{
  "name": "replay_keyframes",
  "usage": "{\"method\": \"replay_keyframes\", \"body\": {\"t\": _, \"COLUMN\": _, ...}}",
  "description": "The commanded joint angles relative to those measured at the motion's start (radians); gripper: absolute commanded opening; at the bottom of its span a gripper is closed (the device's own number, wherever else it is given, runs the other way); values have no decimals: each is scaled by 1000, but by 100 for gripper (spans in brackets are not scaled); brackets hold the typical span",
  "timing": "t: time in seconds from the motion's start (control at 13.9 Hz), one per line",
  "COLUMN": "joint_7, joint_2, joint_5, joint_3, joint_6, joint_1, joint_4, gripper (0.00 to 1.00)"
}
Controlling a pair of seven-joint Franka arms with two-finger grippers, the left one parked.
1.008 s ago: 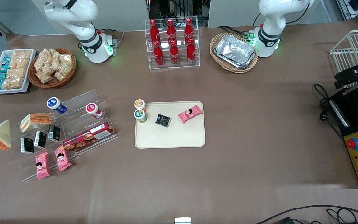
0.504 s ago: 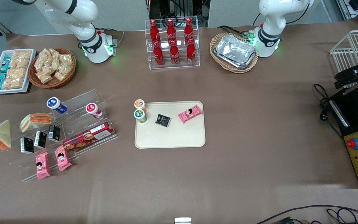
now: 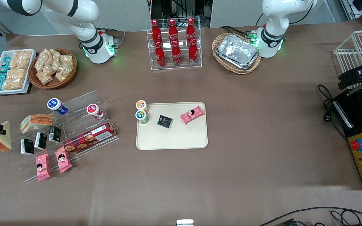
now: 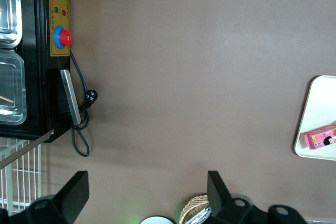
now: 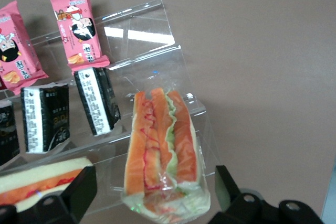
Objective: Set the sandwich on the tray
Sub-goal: 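Close the right gripper on the wrapped triangle sandwich and lift it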
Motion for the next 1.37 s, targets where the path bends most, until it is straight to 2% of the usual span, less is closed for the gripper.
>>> {"method": "replay_keyframes", "body": {"t": 0.0, "joint_7": -25, "joint_2": 10, "joint_5": 24, "joint_3": -4, "joint_6": 51, "joint_1": 2, "joint_4": -12, "gripper": 82}}
{"method": "replay_keyframes", "body": {"t": 0.07, "joint_7": -25, "joint_2": 10, "joint_5": 24, "joint_3": -4, "joint_6": 52, "joint_1": 3, "joint_4": -11, "gripper": 69}}
{"method": "replay_keyframes", "body": {"t": 0.29, "joint_7": -25, "joint_2": 11, "joint_5": 23, "joint_3": -4, "joint_6": 58, "joint_1": 3, "joint_4": -11, "gripper": 40}}
{"method": "replay_keyframes", "body": {"t": 0.36, "joint_7": -27, "joint_2": 13, "joint_5": 20, "joint_3": -4, "joint_6": 60, "joint_1": 2, "joint_4": -11, "gripper": 36}}
{"method": "replay_keyframes", "body": {"t": 0.5, "joint_7": -28, "joint_2": 10, "joint_5": 17, "joint_3": -6, "joint_6": 52, "joint_1": 2, "joint_4": -11, "gripper": 18}}
{"method": "replay_keyframes", "body": {"t": 0.58, "joint_7": -37, "joint_2": 5, "joint_5": 14, "joint_3": -6, "joint_6": 48, "joint_1": 2, "joint_4": -9, "gripper": 15}}
{"method": "replay_keyframes", "body": {"t": 0.65, "joint_7": -42, "joint_2": -4, "joint_5": 12, "joint_3": -7, "joint_6": 42, "joint_1": -4, "joint_4": 0, "gripper": 8}}
{"method": "replay_keyframes", "body": {"t": 0.72, "joint_7": -43, "joint_2": -25, "joint_5": 6, "joint_3": -9, "joint_6": 26, "joint_1": 0, "joint_4": 6, "gripper": 7}}
{"method": "replay_keyframes", "body": {"t": 0.86, "joint_7": -25, "joint_2": -87, "joint_5": -47, "joint_3": -10, "joint_6": -45, "joint_1": 3, "joint_4": 43, "gripper": 4}}
{"method": "replay_keyframes", "body": {"t": 1.01, "joint_7": 30, "joint_2": -140, "joint_5": -51, "joint_3": -10, "joint_6": -162, "joint_1": 6, "joint_4": 93, "gripper": 4}}
{"method": "replay_keyframes", "body": {"t": 1.15, "joint_7": 192, "joint_2": -185, "joint_5": -55, "joint_3": 2, "joint_6": -317, "joint_1": 12, "joint_4": 146, "gripper": 3}}
{"method": "replay_keyframes", "body": {"t": 1.3, "joint_7": 405, "joint_2": -229, "joint_5": -74, "joint_3": 8, "joint_6": -423, "joint_1": 99, "joint_4": 170, "gripper": 3}}
